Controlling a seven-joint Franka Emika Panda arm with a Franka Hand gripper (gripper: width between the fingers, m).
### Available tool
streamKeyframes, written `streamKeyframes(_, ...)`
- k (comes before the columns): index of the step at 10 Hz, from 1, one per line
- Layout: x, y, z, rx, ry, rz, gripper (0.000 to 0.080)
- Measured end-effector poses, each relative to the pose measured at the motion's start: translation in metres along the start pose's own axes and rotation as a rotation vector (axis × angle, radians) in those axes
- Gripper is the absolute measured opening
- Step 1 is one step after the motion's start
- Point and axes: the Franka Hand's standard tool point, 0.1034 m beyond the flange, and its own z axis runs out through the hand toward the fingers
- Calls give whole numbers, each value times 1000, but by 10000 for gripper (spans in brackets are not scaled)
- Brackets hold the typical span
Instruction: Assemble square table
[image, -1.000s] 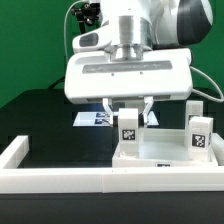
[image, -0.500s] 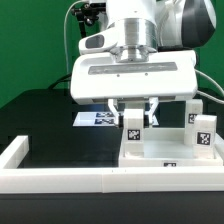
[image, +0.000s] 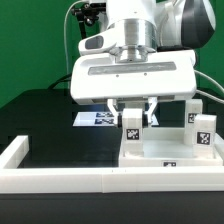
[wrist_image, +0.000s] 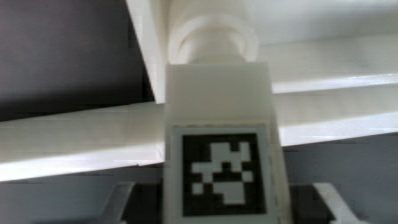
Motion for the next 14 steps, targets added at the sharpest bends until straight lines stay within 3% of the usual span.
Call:
streamKeyframes(1,-3,-1,1,7,-21,1,291)
streamKeyframes(2,-4,-1,2,7,-23,1,474)
streamKeyframes(3,-4,-1,2,7,-24,1,592)
streamKeyframes(4,-4,-1,2,7,-25,1,634)
streamKeyframes(6,-5,-1,2,7,-25,1,646)
streamKeyframes(7,-6,-1,3,18,-54,2,646)
streamKeyframes(8,6,1,-7,47,-108,15,649)
streamKeyframes(10,17,4,-17,58,-125,22,649)
streamKeyframes(13,15,3,-16,66,-144,25,649)
streamKeyframes(14,6,-5,-15,110,-254,39,649)
